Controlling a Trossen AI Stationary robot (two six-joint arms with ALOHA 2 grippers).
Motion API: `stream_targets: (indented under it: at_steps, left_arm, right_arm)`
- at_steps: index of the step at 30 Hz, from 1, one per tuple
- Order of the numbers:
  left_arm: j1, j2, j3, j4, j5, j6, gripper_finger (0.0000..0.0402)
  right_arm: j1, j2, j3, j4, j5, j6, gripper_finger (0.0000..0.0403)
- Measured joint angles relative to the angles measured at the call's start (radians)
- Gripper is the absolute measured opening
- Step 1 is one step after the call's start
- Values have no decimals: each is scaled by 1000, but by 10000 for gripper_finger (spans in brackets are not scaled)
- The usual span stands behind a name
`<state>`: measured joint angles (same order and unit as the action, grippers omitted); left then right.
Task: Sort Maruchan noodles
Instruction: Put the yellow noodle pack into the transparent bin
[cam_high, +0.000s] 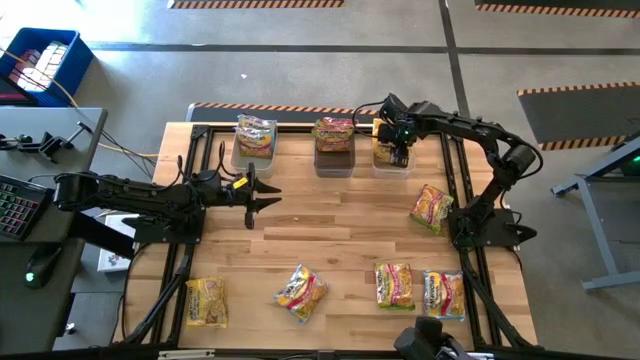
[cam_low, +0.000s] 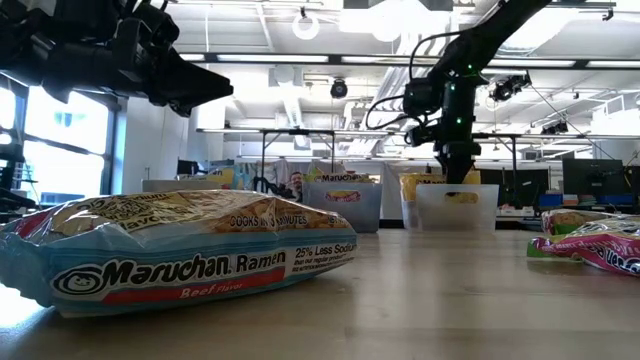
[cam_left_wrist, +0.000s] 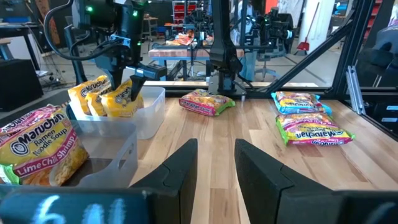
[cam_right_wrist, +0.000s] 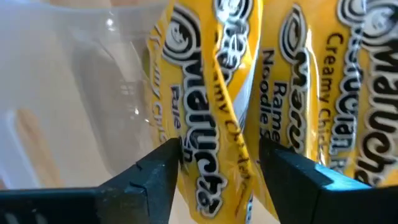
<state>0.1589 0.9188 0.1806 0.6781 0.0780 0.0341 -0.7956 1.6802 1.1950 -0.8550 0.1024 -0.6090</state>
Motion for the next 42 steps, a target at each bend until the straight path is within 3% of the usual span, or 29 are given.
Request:
stream_targets:
  at_steps: [23,28,36,39,42]
  left_arm:
    - [0,0,0,0,1,-5,99]
    - [0,0,0,0,1,-7,99]
    - [0,0,0,-2,1,-6,99]
    - [0,0,0,-7,0,-6,99]
    - [0,0,0,-9,-1,-6,99]
  right_arm:
    - [5,-191,0,-31,46,57,203]
    - [3,-215,1,-87,-55,144,159]
    - [28,-207,1,-101,-228,193,30]
    - [60,-207,1,-103,-207,222,27]
    - [93,-207,1,-113,-178,258,58]
